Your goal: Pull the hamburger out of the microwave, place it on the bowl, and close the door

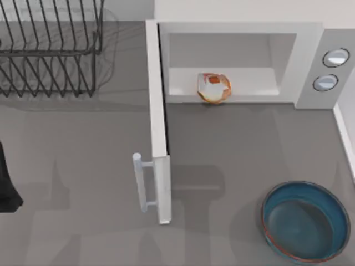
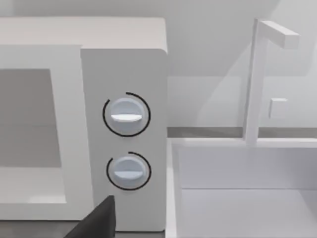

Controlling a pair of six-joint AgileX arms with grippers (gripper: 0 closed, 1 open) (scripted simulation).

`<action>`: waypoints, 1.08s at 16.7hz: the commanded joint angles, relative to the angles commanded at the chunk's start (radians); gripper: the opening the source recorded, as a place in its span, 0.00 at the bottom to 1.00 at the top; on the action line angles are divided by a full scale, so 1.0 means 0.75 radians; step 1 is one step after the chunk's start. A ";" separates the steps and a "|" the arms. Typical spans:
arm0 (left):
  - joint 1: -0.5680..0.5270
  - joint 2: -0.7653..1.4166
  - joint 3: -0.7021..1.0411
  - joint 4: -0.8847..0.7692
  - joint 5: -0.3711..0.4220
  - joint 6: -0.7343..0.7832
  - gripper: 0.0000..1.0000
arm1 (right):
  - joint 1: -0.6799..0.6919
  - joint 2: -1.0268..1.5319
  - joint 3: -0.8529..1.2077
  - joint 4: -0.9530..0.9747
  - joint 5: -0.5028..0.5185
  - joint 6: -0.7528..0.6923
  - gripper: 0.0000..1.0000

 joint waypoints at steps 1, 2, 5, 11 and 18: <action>0.000 0.000 0.000 0.000 0.000 0.000 1.00 | 0.000 0.000 0.000 0.000 0.000 0.000 1.00; 0.000 0.000 0.000 0.000 0.000 0.000 1.00 | 0.000 0.000 0.000 0.000 0.000 0.000 1.00; 0.000 0.000 0.000 0.000 0.000 0.000 1.00 | 0.003 0.012 0.006 0.004 0.003 0.001 1.00; 0.000 0.000 0.000 0.000 0.000 0.000 1.00 | 0.095 0.357 0.168 0.124 0.092 0.041 1.00; 0.000 0.000 0.000 0.000 0.000 0.000 1.00 | 0.312 1.176 0.557 0.408 0.303 0.133 1.00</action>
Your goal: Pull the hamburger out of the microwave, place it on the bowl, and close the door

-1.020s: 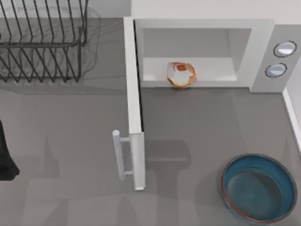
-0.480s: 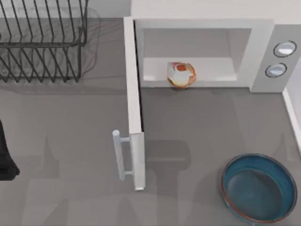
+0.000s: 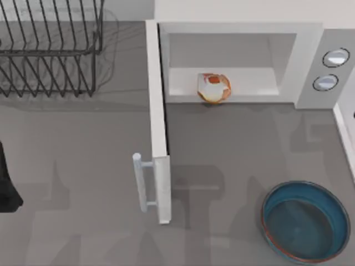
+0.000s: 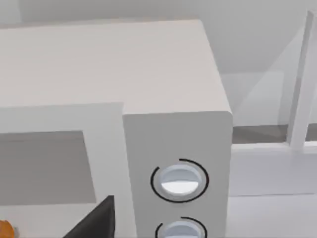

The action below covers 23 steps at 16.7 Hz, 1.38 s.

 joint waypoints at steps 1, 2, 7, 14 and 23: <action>0.000 0.000 0.000 0.000 0.000 0.000 1.00 | 0.036 0.137 0.065 0.048 0.036 0.016 1.00; 0.000 0.000 0.000 0.000 0.000 0.000 1.00 | 0.073 0.277 0.132 0.096 0.072 0.031 1.00; 0.000 0.000 0.000 0.000 0.000 0.000 1.00 | 0.259 0.978 0.465 0.339 0.253 0.111 1.00; 0.000 0.000 0.000 0.000 0.000 0.000 1.00 | 0.477 1.808 0.862 0.627 0.468 0.205 1.00; 0.000 0.000 0.000 0.000 0.000 0.000 1.00 | 0.579 2.193 1.046 0.761 0.568 0.248 1.00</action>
